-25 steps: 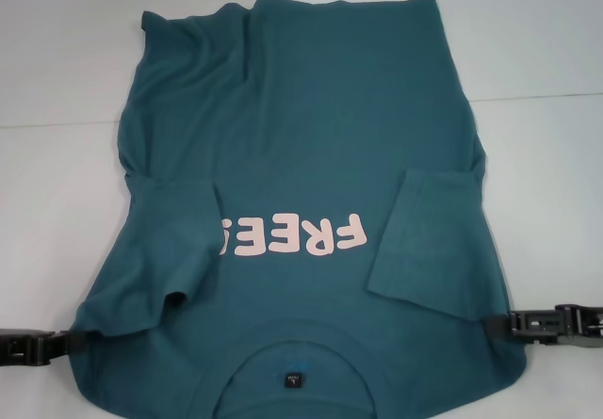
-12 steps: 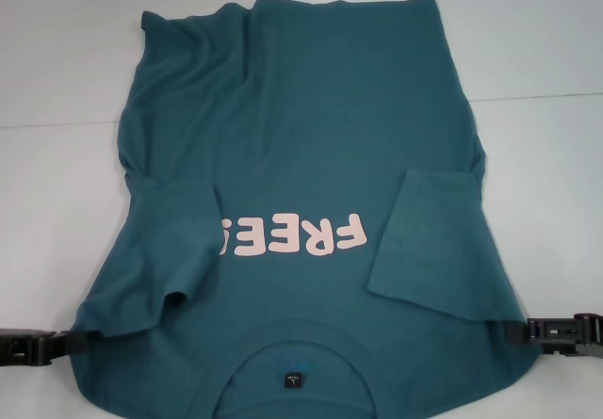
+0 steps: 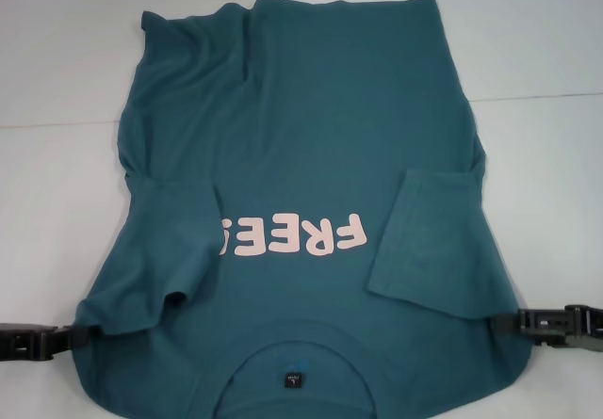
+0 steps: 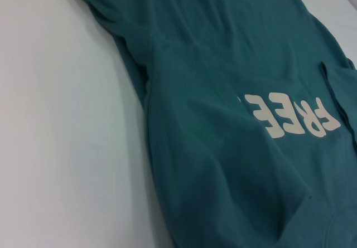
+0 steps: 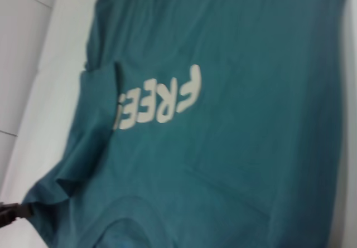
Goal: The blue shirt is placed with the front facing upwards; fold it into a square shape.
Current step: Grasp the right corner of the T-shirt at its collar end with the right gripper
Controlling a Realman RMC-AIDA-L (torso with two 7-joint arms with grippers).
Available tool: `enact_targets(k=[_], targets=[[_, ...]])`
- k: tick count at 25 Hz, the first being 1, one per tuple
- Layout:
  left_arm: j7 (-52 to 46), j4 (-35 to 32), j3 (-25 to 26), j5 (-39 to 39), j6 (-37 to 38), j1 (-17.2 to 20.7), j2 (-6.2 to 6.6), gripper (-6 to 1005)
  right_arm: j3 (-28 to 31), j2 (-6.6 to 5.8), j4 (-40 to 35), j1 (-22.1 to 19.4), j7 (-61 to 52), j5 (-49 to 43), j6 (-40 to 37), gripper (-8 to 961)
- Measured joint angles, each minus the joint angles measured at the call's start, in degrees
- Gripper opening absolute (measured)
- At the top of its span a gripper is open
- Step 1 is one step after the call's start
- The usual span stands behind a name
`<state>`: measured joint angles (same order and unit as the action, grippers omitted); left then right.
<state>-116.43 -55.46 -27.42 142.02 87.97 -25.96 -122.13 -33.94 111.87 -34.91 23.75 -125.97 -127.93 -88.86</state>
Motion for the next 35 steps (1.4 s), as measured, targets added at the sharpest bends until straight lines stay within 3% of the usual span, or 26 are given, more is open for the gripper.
enact_targets(k=[27,35], targets=[[0.15,1.32,-0.27,-0.08,-1.39,-0.73,0.33,5,1.21,0.24,2.04,-0.51,-0.04,-0.18,2.73,811],[0.04,1.25,-0.27,-0.08,-1.41,-1.03,0.40,5,1.49,0.28,1.71,-0.38,0.41,-0.04,3.65,655]])
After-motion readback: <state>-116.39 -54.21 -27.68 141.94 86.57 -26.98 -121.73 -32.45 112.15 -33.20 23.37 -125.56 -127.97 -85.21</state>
